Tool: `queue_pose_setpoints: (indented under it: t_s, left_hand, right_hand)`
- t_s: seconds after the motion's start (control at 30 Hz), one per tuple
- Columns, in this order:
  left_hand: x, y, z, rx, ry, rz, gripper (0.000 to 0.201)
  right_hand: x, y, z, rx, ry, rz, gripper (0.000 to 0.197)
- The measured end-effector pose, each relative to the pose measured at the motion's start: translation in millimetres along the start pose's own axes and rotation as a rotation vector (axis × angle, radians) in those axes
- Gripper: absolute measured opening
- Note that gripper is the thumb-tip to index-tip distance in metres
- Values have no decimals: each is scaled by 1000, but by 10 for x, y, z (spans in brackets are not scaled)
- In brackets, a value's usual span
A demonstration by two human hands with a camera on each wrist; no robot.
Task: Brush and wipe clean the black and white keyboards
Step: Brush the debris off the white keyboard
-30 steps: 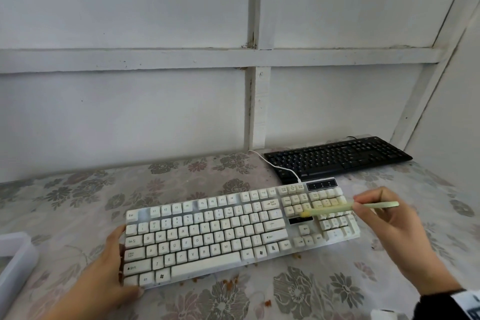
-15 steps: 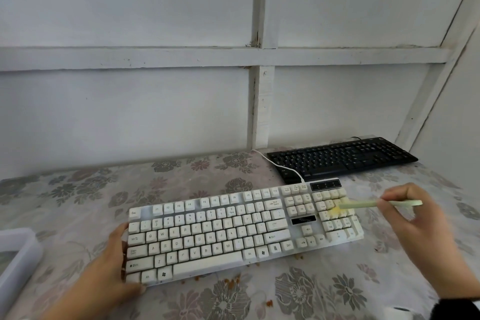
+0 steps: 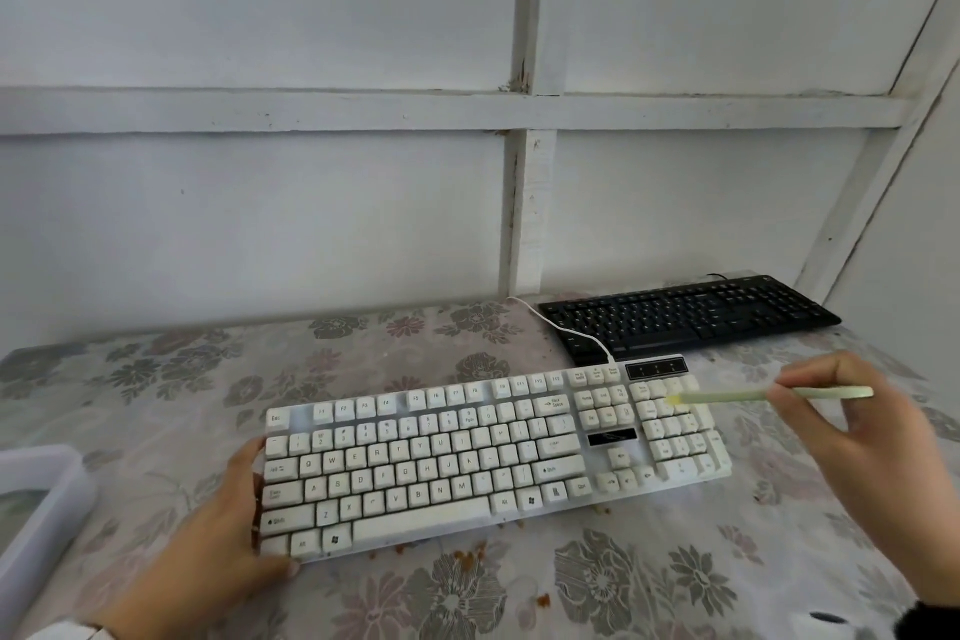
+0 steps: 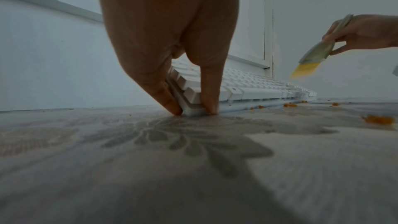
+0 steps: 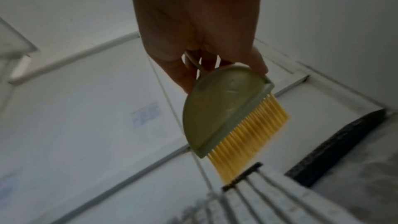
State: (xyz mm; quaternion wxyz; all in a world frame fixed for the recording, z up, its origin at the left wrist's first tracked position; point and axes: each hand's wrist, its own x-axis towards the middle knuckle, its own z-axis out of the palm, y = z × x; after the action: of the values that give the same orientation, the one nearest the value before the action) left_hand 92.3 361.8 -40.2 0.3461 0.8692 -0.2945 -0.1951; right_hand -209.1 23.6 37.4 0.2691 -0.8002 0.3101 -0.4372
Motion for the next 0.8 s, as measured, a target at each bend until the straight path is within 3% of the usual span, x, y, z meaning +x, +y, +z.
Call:
queue_pose_setpoints:
  t_s: [0.1, 0.23, 0.47, 0.6, 0.73, 0.8]
  left_hand:
    - [-9, -10, -8, -4, -17, 4, 108]
    - [-27, -23, -23, 19, -15, 39, 102]
    - [-26, 45, -20, 68, 6, 101, 97]
    - [60, -25, 42, 95, 89, 123, 96]
    - [242, -184, 85, 107, 108, 109, 74]
    - [270, -243, 97, 126, 98, 99, 73]
  right_hand:
    - [-130, -364, 114, 120, -64, -23, 20]
    - [-412, -899, 542, 270, -283, -14, 16]
    - [-866, -1563, 1471, 275, -600, -126, 10]
    - [-1031, -1819, 1762, 189, -652, -175, 10]
    - [-1172, -1881, 1913, 149, -639, -226, 22]
    - [-1224, -1867, 1953, 114, -611, -207, 21]
